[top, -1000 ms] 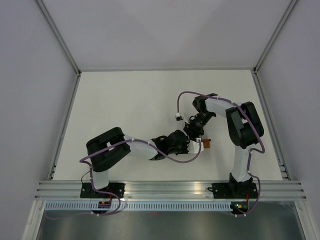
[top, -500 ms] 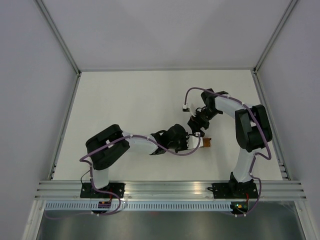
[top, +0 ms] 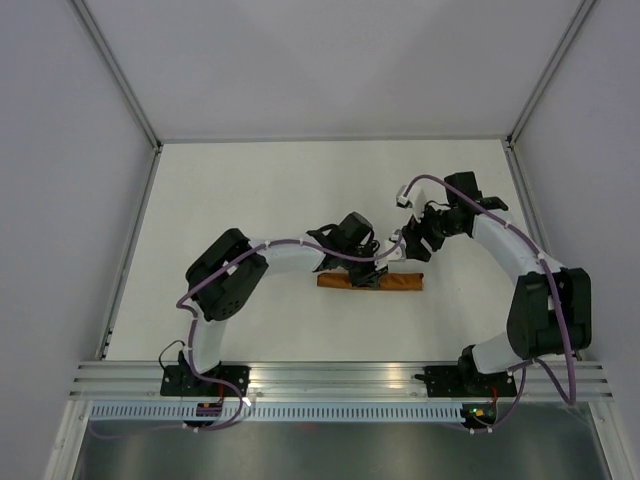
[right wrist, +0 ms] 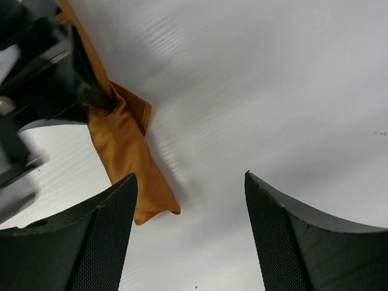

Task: Fold the napkin, place the utensils inside, and roll it up
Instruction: Roll the napkin at the center of the board.

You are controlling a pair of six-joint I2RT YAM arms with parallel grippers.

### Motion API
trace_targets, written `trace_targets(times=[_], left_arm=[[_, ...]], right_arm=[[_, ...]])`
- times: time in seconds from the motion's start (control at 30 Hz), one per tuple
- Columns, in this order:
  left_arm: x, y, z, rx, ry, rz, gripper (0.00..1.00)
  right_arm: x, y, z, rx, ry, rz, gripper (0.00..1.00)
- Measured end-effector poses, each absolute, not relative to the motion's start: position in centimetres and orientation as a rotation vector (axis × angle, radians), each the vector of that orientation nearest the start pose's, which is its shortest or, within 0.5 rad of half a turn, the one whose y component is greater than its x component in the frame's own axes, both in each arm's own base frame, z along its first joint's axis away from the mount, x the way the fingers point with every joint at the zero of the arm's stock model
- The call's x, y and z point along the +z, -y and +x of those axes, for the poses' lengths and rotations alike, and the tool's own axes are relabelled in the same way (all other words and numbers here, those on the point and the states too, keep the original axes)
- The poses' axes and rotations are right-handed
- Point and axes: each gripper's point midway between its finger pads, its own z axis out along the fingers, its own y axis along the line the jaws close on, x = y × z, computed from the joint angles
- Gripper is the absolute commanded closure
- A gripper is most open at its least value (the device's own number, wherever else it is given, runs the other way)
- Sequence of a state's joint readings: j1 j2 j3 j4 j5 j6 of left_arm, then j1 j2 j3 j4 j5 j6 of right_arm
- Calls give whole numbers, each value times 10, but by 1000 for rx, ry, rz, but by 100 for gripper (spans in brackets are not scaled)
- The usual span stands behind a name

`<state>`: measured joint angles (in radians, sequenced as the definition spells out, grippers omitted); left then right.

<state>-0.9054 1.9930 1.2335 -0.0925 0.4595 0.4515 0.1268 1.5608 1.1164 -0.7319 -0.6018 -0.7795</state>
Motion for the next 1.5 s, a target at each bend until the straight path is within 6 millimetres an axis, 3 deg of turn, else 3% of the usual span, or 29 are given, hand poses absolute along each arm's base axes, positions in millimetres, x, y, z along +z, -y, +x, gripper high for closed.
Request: trace_targets(times=[0.17, 0.5, 0.83, 1.23, 1.5], left_arm=[[24, 412, 249, -945, -1846, 1702, 77], [25, 407, 246, -1266, -1998, 1679, 75], [25, 402, 239, -1464, -2129, 1632, 74], [25, 398, 233, -1522, -2208, 1611, 71], [26, 397, 232, -1544, -2212, 1602, 65]], right_arm=[[110, -113, 297, 501, -2099, -1224, 24], [108, -115, 265, 424, -1927, -1259, 26], [74, -162, 231, 314, -1738, -1538, 28], [42, -183, 231, 217, -1705, -1676, 30], [22, -185, 235, 205, -1762, -1704, 54]])
